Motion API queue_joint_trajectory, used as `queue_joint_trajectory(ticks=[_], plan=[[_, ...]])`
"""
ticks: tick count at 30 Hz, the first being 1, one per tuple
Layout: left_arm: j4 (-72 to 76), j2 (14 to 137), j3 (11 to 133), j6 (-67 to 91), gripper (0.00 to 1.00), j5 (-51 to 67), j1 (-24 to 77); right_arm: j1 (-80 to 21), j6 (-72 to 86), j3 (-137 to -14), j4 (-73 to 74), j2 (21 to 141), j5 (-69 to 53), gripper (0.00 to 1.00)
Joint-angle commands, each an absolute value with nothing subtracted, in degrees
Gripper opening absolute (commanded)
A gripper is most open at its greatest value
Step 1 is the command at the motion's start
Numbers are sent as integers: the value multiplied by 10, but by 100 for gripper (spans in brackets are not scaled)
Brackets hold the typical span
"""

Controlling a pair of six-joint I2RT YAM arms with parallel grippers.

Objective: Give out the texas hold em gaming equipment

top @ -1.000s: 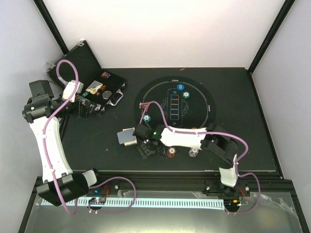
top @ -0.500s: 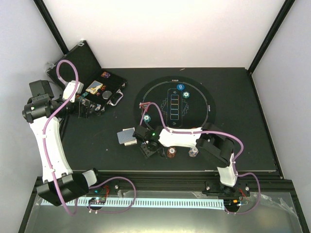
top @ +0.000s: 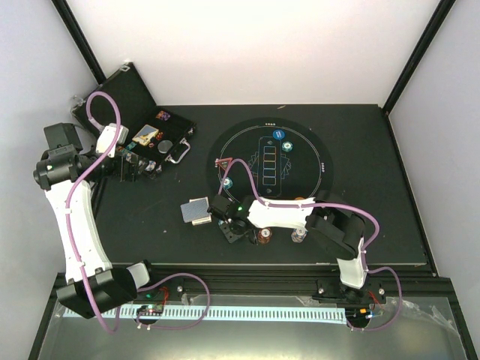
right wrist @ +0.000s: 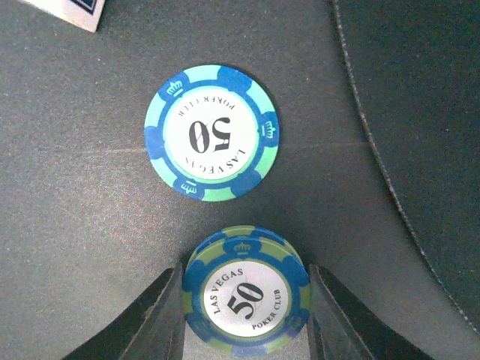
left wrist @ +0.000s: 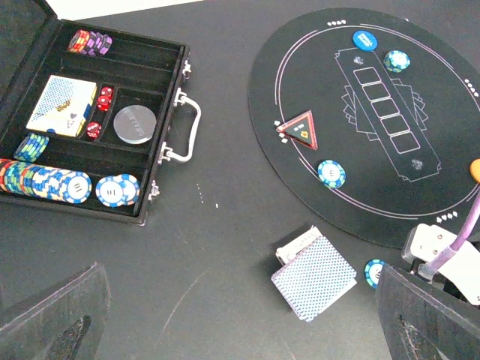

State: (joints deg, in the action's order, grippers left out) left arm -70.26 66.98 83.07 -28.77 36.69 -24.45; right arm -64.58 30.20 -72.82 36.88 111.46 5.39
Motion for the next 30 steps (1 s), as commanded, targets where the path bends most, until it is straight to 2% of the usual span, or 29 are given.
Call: queue_joint_trajectory(ticks=[1, 7, 12, 19, 24, 30], plan=[[-709, 665, 855, -293, 99, 379, -250, -647, 301, -728, 385, 1109, 51, 22], [-709, 666, 858, -294, 99, 378, -250, -629, 299, -734, 398, 1079, 53, 9], [-708, 667, 858, -294, 99, 378, -250, -587, 292, -722, 409, 1022, 55, 9], [-708, 666, 858, -293, 99, 378, -250, -478, 265, -665, 411, 956, 66, 9], [-708, 666, 857, -293, 99, 378, -250, -386, 251, -614, 390, 948, 77, 9], [-707, 667, 858, -294, 99, 377, -250, -349, 243, -602, 368, 975, 76, 9]])
